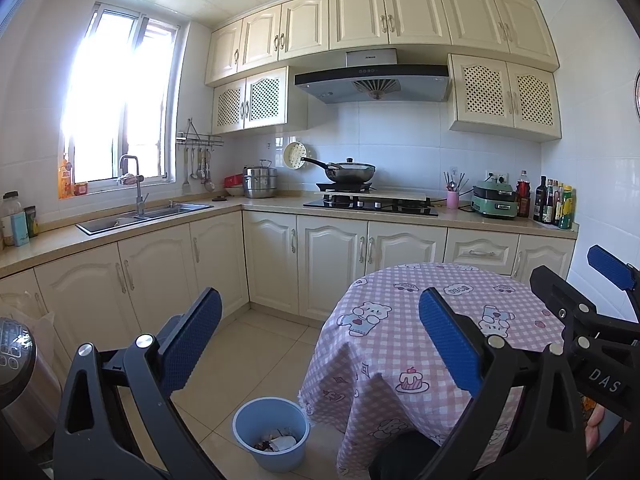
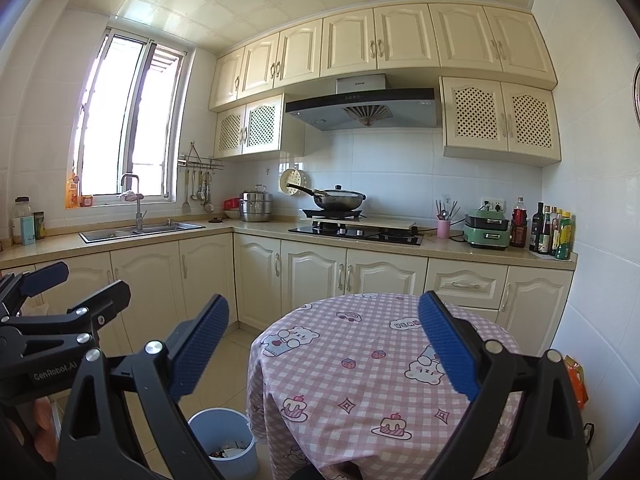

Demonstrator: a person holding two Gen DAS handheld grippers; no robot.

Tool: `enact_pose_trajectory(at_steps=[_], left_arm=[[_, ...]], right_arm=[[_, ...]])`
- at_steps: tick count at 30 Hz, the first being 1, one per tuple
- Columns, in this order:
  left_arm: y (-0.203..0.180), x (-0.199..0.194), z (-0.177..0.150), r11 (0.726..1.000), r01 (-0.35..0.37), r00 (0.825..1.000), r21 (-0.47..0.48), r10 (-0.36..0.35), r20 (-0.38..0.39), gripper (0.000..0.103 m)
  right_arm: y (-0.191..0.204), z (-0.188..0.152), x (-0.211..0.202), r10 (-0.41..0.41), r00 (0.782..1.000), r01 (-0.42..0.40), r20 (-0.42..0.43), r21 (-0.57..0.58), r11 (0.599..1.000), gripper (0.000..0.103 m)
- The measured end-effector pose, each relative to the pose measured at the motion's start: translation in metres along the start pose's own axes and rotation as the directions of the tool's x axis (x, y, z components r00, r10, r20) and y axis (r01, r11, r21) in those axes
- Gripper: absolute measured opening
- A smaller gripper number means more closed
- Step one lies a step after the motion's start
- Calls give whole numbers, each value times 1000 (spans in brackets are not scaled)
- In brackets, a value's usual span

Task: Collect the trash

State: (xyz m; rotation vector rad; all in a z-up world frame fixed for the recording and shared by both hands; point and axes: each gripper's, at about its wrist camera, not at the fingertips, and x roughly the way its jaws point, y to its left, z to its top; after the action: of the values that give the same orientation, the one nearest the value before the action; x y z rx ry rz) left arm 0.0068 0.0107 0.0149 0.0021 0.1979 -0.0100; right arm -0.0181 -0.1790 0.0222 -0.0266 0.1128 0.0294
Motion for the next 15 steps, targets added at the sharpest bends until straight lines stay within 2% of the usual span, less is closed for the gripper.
enact_pose_trajectory(at_steps=[15], left_arm=[[6, 10, -4, 1000, -4, 1000, -1, 4, -19, 96]], right_arm=[[-4, 1, 7, 8, 1000, -8, -6, -7, 1000, 94]])
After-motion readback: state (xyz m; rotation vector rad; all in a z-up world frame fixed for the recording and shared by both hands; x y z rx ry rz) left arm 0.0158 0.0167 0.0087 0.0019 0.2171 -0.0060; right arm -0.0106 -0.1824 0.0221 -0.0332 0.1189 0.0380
